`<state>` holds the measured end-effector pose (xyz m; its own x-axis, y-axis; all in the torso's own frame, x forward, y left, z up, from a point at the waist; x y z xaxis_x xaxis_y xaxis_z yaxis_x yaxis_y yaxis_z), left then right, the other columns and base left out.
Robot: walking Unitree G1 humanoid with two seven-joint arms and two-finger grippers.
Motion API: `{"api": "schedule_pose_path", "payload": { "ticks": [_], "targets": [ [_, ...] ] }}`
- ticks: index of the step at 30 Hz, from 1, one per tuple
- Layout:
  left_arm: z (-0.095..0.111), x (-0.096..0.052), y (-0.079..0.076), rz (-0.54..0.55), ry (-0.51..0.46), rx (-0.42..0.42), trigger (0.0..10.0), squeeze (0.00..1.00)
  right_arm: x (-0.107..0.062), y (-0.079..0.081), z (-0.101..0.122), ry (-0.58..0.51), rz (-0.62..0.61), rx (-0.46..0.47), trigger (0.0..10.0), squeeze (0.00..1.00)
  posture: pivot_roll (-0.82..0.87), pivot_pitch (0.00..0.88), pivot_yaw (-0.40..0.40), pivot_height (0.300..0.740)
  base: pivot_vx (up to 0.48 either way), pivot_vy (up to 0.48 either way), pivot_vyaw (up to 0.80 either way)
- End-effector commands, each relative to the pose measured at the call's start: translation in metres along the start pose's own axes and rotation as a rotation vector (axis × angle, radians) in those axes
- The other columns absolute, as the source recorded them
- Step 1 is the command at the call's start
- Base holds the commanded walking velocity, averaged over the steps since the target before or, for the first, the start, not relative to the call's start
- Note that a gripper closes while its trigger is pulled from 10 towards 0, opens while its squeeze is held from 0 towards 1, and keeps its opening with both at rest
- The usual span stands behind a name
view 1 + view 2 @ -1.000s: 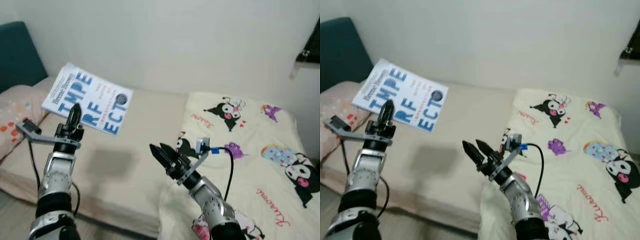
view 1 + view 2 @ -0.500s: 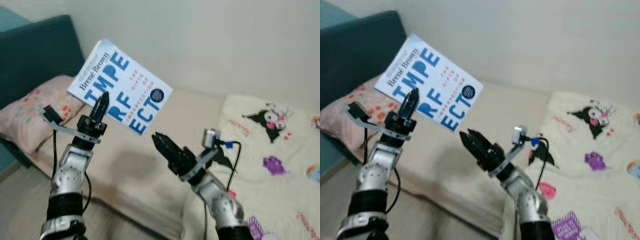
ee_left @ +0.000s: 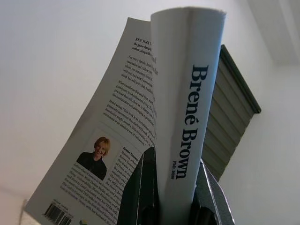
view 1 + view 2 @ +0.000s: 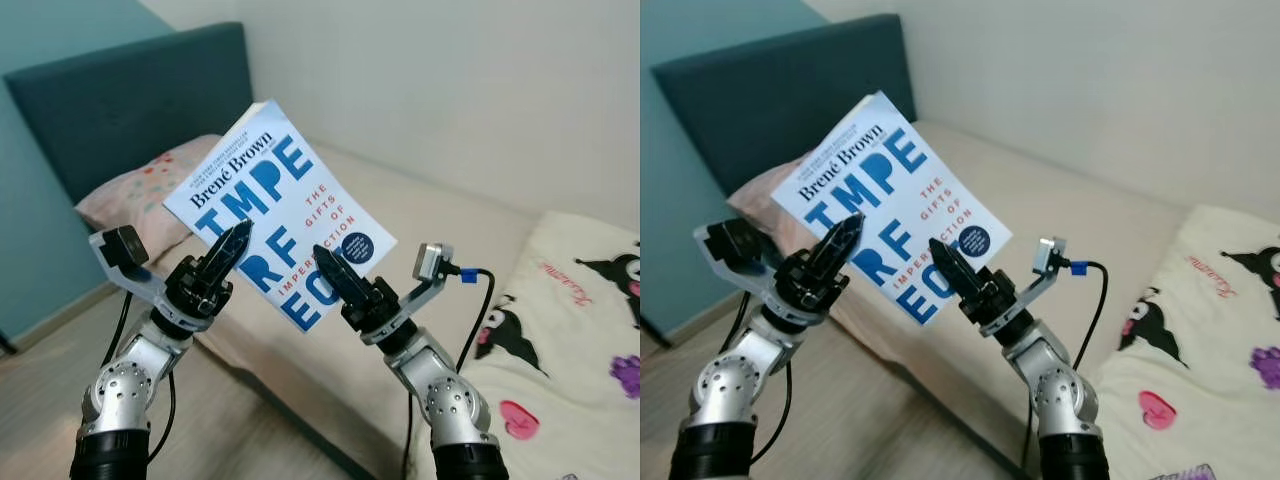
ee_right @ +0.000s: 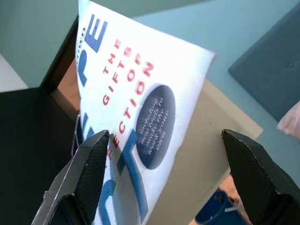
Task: Clean up the room
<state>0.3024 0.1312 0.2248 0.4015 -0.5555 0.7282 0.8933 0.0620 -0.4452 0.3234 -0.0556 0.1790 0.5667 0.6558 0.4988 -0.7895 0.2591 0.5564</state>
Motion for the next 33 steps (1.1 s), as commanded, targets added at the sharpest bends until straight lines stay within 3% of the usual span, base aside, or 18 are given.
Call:
{"api": "schedule_pose_path", "payload": {
  "ticks": [1, 8, 11, 22, 28, 33],
  "targets": [
    [-0.005, 0.010, -0.015, -0.103, 0.003, -0.030, 10.0, 0.00, -0.001, -0.004, -0.009, 0.045, -0.035, 0.014, 10.0, 0.00, -0.09, 0.041, 0.002, 0.740, 0.000, 0.000, 0.00],
    [-0.002, 0.013, -0.019, -0.121, -0.026, -0.042, 10.0, 0.00, -0.004, -0.001, -0.021, 0.104, -0.028, 0.039, 10.0, 0.00, -0.09, 0.042, 0.001, 0.740, 0.000, 0.000, 0.00],
    [0.013, 0.015, -0.019, -0.126, -0.066, 0.001, 10.0, 0.00, -0.013, -0.003, -0.036, 0.185, -0.050, 0.056, 10.0, 0.00, -0.09, 0.044, 0.000, 0.740, 0.000, 0.000, 0.00],
    [0.034, 0.018, -0.023, -0.134, -0.104, 0.065, 10.0, 0.00, -0.019, -0.009, -0.036, 0.174, -0.101, 0.082, 10.0, 0.00, -0.09, 0.046, 0.001, 0.740, 0.000, 0.000, 0.00],
    [0.018, 0.019, -0.028, -0.165, -0.064, 0.008, 10.0, 0.00, -0.014, 0.008, -0.038, 0.171, -0.004, 0.148, 10.0, 0.00, -0.09, 0.047, 0.002, 0.740, 0.000, 0.000, 0.00],
    [0.007, 0.018, -0.035, -0.205, -0.033, -0.045, 10.0, 0.00, -0.013, 0.013, -0.038, 0.169, 0.017, 0.196, 10.0, 0.00, -0.09, 0.047, 0.000, 0.740, 0.000, 0.000, 0.00]
  ]
}}
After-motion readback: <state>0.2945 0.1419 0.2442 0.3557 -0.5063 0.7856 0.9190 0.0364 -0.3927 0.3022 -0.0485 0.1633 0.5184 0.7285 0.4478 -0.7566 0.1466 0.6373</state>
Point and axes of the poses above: a point about 5 cm out from each wrist's last joint towards the gripper, its own x axis pointing out of the wrist towards the gripper, its own z axis along the axis of the wrist's last joint, y = z × x, the point moved 5 cm from there along x, pointing out of the wrist towards the gripper, and after that the axes turned 4 degrees about -x, right-handed, at the moved point
